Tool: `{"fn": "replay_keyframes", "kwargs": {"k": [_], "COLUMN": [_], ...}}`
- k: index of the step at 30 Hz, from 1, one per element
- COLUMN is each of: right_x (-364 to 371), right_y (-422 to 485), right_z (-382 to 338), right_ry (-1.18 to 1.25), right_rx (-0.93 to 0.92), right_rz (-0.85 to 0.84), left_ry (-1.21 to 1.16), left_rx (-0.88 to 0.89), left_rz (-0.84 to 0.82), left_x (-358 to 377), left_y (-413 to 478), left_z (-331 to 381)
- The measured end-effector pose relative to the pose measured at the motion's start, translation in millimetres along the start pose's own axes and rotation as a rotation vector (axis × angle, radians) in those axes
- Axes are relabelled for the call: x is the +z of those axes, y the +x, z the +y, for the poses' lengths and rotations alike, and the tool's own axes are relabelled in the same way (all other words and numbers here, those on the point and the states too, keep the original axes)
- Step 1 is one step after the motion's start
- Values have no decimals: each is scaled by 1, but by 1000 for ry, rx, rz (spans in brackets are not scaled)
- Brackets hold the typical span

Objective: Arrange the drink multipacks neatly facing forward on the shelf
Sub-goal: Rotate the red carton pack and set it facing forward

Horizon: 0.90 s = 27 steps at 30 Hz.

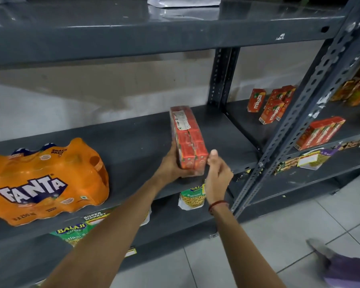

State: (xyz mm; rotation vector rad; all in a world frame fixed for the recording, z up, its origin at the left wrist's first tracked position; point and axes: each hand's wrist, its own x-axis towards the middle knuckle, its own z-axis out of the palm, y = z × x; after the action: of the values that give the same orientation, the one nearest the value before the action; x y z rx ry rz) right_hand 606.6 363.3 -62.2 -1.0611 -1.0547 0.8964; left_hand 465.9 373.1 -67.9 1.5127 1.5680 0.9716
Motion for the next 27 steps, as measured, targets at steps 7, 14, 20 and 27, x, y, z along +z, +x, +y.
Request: {"fn": "replay_keyframes", "kwargs": {"k": [7,14,20,27], "right_x": [27,33,58,70], "right_y": [-39,66,144,153], "right_z": [1,-7,0,8], "right_ry": [-223,-342,-371,-298], "right_rx": [-121,-44,254,303], "right_rz": [-365,-266,-388,-355], "left_ry": [11,-221,-151,-108], "left_rx": [-39,-119,-71,-234], "left_rz": [87,583,649,619], "left_x": [-72,-24,14,-31], "left_y": [-15,-58,-47,-26], "left_z": [-25,-17,7,-15]}}
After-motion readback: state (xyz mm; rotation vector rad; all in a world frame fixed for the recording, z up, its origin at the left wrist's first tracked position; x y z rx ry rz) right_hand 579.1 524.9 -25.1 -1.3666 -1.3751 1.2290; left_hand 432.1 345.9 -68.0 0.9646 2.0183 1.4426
